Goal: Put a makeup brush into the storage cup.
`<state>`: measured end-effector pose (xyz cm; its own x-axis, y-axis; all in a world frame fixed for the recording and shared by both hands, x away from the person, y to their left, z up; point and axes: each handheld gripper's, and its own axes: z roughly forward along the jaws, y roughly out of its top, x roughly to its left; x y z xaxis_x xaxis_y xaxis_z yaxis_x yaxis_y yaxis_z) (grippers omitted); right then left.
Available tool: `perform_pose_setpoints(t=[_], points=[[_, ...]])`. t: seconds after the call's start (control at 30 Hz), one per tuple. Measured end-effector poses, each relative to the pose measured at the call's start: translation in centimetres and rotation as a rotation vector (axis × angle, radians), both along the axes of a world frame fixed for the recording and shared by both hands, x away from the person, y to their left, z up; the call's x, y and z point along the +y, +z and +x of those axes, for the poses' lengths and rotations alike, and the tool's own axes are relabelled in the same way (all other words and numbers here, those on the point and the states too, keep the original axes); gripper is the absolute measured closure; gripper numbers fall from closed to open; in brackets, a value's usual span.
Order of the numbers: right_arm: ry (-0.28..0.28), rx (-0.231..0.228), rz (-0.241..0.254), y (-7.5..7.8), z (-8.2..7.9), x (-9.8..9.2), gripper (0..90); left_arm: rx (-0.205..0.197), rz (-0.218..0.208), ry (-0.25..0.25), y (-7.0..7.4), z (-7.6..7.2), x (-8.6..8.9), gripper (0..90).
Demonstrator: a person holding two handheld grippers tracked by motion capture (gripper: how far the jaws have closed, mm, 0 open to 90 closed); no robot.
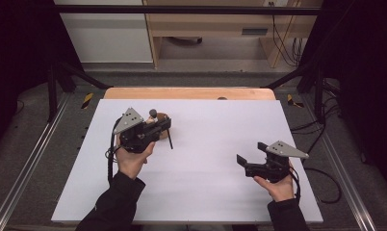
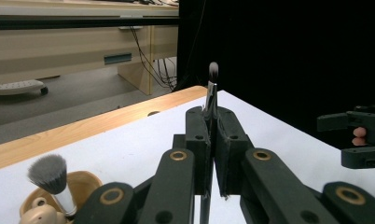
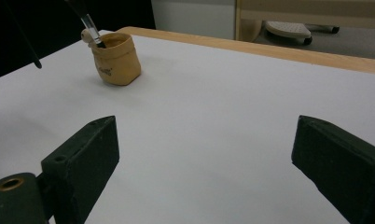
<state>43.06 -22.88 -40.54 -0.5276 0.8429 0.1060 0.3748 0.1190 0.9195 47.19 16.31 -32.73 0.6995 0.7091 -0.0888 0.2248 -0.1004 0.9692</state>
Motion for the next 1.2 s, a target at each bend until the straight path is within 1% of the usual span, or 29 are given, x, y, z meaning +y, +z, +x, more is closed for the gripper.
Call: perform_pose_setpoints(t=[0.23, 0.3, 0.53, 0.63, 0.7, 0.77, 0.83, 0.97, 1.1, 1.2], points=[[-0.006, -0.015, 0.01, 0.1, -0.4, -1.0, 7.3, 0.003, -0.005, 0.016, 0.2, 0.7, 0.4, 84.8], [-0.006, -0.021, 0.007, 0.0, -0.5, -1.2, 7.1, 0.001, -0.008, 0.023, 0.2, 0.9, 0.5, 84.8], [0.008, -0.018, -0.001, -0.3, -0.7, -1.5, 6.6, -0.002, -0.011, 0.037, 0.6, 1.7, 0.7, 84.8], [0.003, -0.015, -0.003, -0.4, -0.7, -1.5, 6.5, -0.006, -0.004, 0.039, 0.8, 2.1, 0.7, 84.8], [0.005, -0.014, -0.002, -0.4, -0.7, -1.6, 6.5, -0.009, -0.007, 0.045, 0.8, 2.4, 0.6, 84.8], [0.001, -0.012, -0.005, -0.4, -0.7, -1.6, 6.4, -0.008, 0.0, 0.048, 0.9, 2.7, 0.6, 84.8], [0.0, -0.011, -0.003, -0.4, -0.7, -1.6, 6.4, -0.011, -0.003, 0.054, 0.9, 3.0, 0.6, 84.8], [-0.003, -0.012, -0.005, -0.4, -0.8, -1.6, 6.3, -0.013, 0.004, 0.071, 0.9, 3.7, 0.6, 84.8], [-0.007, -0.013, -0.003, -0.3, -0.8, -1.6, 6.2, -0.014, 0.022, 0.092, 0.7, 4.4, 0.6, 84.8], [-0.011, -0.013, -0.003, -0.3, -0.8, -1.6, 6.2, -0.019, 0.025, 0.107, 0.4, 4.9, 0.6, 84.8]])
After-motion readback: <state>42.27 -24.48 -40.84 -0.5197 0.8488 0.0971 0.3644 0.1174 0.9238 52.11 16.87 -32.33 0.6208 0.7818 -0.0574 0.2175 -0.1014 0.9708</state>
